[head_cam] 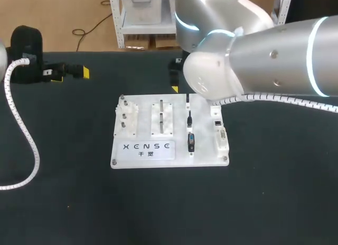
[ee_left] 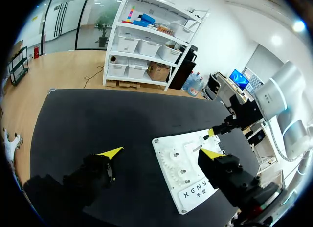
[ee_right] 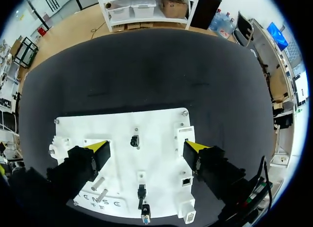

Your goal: Insert the USB connector, Ethernet cable, and multi-pin plug into their matching sockets one by one.

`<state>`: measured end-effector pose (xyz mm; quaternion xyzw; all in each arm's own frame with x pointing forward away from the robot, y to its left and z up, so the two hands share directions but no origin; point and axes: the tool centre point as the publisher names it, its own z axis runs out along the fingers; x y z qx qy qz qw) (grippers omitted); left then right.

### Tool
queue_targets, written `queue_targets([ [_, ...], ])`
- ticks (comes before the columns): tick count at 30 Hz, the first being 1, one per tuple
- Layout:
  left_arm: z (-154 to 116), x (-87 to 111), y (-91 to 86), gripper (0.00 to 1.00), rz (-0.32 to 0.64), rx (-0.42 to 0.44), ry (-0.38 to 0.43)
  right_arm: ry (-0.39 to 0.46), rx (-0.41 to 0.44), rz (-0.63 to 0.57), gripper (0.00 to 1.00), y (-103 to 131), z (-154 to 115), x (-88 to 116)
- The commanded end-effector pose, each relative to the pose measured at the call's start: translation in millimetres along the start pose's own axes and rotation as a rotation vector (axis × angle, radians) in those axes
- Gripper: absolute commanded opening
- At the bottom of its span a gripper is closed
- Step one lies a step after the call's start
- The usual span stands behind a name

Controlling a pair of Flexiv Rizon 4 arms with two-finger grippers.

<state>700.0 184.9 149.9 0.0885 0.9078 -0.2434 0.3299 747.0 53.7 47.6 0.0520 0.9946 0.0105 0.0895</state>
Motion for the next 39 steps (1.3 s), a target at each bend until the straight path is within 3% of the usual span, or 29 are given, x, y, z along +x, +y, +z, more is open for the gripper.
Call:
queue_targets([
  [1, 0, 0.0, 0.0, 1.0, 0.0, 0.0, 0.0, 0.006, -0.016, -0.002, 1.0, -1, 1, -1],
  [11, 0, 0.0, 0.0, 1.0, 0.0, 0.0, 0.0, 0.031, 0.005, -0.081, 1.0, 9, 8, -1],
  [15, 0, 0.0, 0.0, 1.0, 0.0, 0.0, 0.0, 0.038, 0.018, -0.087, 0.96, 9, 11, 0],
  [17, 0, 0.0, 0.0, 1.0, 0.0, 0.0, 0.0, 0.042, 0.032, -0.088, 1.0, 10, 13, 0],
  [19, 0, 0.0, 0.0, 1.0, 0.0, 0.0, 0.0, 0.042, 0.043, -0.088, 0.92, 10, 16, 0],
  [24, 0, 0.0, 0.0, 1.0, 0.0, 0.0, 0.0, 0.057, 0.062, -0.085, 0.52, 9, 21, 2],
  [39, 0, 0.0, 0.0, 1.0, 0.0, 0.0, 0.0, 0.08, 0.066, -0.054, 0.26, 5, 31, 2],
])
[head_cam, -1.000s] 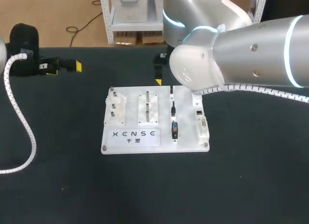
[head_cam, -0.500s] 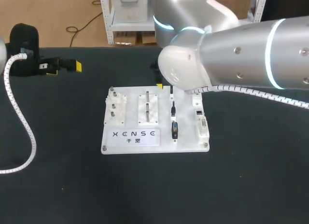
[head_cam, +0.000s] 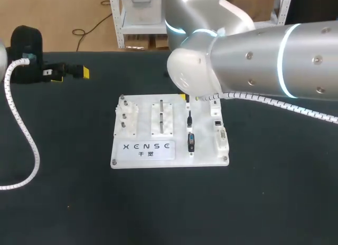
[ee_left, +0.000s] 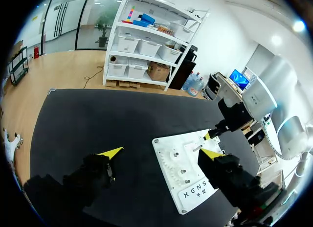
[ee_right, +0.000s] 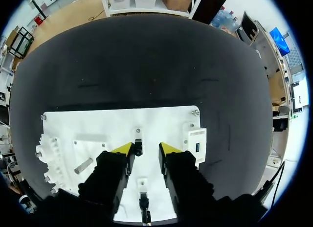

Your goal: Insert the USB connector, Ethernet cable, and multi-pin plug into their matching sockets one by one.

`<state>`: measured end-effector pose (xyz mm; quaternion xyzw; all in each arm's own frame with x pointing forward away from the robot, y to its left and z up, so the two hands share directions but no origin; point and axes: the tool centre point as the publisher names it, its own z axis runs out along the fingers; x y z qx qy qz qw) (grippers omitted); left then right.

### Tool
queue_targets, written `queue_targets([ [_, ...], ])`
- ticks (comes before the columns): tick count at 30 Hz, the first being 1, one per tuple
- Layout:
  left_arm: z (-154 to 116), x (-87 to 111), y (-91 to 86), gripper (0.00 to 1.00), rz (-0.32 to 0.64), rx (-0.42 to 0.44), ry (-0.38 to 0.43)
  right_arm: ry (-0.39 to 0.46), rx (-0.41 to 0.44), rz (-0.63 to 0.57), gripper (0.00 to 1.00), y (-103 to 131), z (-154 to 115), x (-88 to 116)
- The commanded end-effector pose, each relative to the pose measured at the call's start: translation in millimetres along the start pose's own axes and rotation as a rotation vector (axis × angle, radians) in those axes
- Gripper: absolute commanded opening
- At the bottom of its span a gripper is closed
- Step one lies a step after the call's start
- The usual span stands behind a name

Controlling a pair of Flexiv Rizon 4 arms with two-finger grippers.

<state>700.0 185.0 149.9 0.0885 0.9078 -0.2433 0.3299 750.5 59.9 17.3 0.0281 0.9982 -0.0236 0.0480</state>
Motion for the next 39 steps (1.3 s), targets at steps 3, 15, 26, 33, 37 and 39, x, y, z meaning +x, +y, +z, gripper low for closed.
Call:
queue_targets([
  [3, 0, 0.0, 0.0, 1.0, 0.0, 0.0, 0.0, 0.0, -0.006, -0.004, 0.2, 1, 1, 0],
  [15, 0, 0.0, 0.0, 1.0, 0.0, 0.0, 0.0, -0.028, -0.019, -0.034, 0.0, 1, -3, 2],
  [26, 0, 0.0, 0.0, 1.0, 0.0, 0.0, 0.0, -0.08, -0.06, -0.028, 0.0, -2, -23, 1],
  [33, 0, 0.0, 0.0, 1.0, 0.0, 0.0, 0.0, -0.117, -0.067, -0.024, 0.0, -18, -35, 0],
  [37, 0, 0.0, 0.0, 1.0, 0.0, 0.0, 0.0, -0.131, -0.047, -0.017, 0.0, -36, -33, 2],
  [39, 0, 0.0, 0.0, 1.0, 0.0, 0.0, 0.0, -0.129, -0.039, -0.009, 0.0, -44, -32, 4],
])
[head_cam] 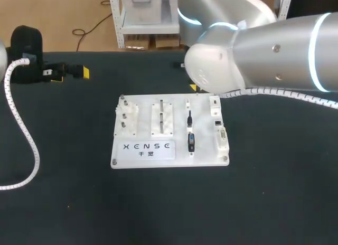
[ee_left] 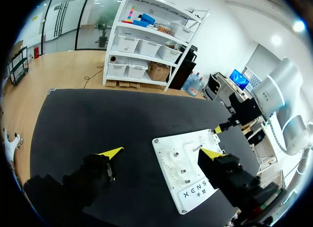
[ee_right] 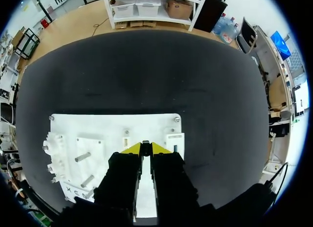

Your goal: Insert the USB connector, Ethernet cable, and multi-pin plug into their matching sockets one by one.

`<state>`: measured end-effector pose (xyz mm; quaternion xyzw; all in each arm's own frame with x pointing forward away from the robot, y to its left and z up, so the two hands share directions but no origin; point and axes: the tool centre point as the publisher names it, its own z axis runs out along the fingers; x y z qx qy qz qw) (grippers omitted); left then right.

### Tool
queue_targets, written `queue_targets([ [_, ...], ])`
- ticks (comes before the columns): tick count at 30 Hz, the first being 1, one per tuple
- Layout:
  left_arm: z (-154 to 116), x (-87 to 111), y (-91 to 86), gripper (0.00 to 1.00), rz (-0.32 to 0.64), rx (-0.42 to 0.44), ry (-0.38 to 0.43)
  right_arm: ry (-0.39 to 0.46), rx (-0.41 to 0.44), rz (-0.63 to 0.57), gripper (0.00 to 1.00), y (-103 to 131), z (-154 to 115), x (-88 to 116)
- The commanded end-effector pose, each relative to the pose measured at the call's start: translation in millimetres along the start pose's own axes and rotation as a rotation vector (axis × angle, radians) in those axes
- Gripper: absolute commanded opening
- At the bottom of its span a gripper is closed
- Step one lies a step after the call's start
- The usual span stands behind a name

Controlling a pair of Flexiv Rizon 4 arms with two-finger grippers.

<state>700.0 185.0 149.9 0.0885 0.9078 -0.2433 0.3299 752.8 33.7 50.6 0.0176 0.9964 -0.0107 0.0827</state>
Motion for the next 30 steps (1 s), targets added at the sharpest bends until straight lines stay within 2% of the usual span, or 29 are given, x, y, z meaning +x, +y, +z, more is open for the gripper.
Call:
queue_targets([
  [1, 0, 0.0, 0.0, 1.0, 0.0, 0.0, 0.0, -0.059, -0.004, 0.012, 0.0, -20, -1, 12],
  [11, 0, 0.0, 0.0, 1.0, 0.0, 0.0, 0.0, -0.049, 0.023, 0.045, 0.0, -43, 5, 21],
  [19, 0, 0.0, 0.0, 1.0, 0.0, 0.0, 0.0, -0.039, 0.027, 0.05, 0.0, -46, 10, 25],
  [30, 0, 0.0, 0.0, 1.0, 0.0, 0.0, 0.0, -0.039, 0.032, 0.065, 0.0, -46, 15, 20],
])
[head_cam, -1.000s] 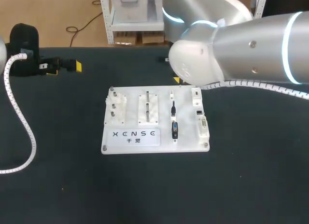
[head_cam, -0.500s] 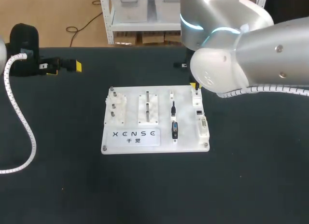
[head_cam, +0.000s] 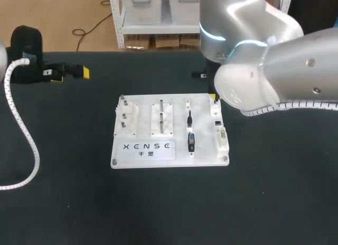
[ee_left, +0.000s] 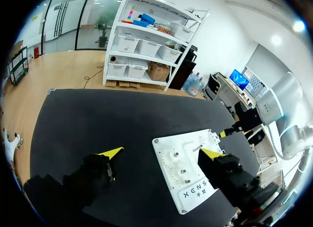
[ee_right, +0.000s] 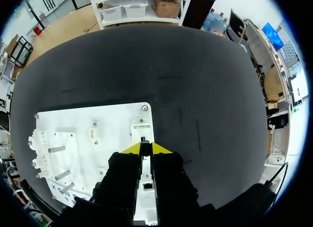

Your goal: Insert the USB connector, Ethernet cable, and multi-pin plug into their matching sockets one by one.

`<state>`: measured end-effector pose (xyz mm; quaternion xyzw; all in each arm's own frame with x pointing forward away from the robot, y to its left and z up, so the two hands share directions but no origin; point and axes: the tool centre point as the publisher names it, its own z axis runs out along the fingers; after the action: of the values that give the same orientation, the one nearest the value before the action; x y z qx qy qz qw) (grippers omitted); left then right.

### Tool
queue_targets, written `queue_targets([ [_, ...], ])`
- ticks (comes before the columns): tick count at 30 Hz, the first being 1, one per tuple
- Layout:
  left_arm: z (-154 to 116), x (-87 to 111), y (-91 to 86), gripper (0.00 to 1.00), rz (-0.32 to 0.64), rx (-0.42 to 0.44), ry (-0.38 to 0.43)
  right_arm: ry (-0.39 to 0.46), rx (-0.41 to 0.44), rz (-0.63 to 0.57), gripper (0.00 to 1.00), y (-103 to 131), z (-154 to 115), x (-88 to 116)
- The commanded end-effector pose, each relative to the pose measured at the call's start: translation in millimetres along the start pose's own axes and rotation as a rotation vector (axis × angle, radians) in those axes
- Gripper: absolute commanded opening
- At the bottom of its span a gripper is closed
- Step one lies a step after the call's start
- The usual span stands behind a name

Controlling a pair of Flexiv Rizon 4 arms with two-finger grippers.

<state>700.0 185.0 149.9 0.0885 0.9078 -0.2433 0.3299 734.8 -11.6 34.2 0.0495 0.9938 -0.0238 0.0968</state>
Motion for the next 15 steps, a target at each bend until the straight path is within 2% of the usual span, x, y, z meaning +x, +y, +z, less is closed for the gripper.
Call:
queue_targets([
  [1, 0.0, 0.0, 0.0, 1.0, 0.0, 0.0, 0.0, -0.011, -0.001, 0.004, 0.0, -0.8, 1.0, 0.9],
  [15, 0.0, 0.0, 0.0, 1.0, 0.0, 0.0, 0.0, -0.013, -0.011, -0.005, 0.0, 5.5, 2.9, 0.5],
])
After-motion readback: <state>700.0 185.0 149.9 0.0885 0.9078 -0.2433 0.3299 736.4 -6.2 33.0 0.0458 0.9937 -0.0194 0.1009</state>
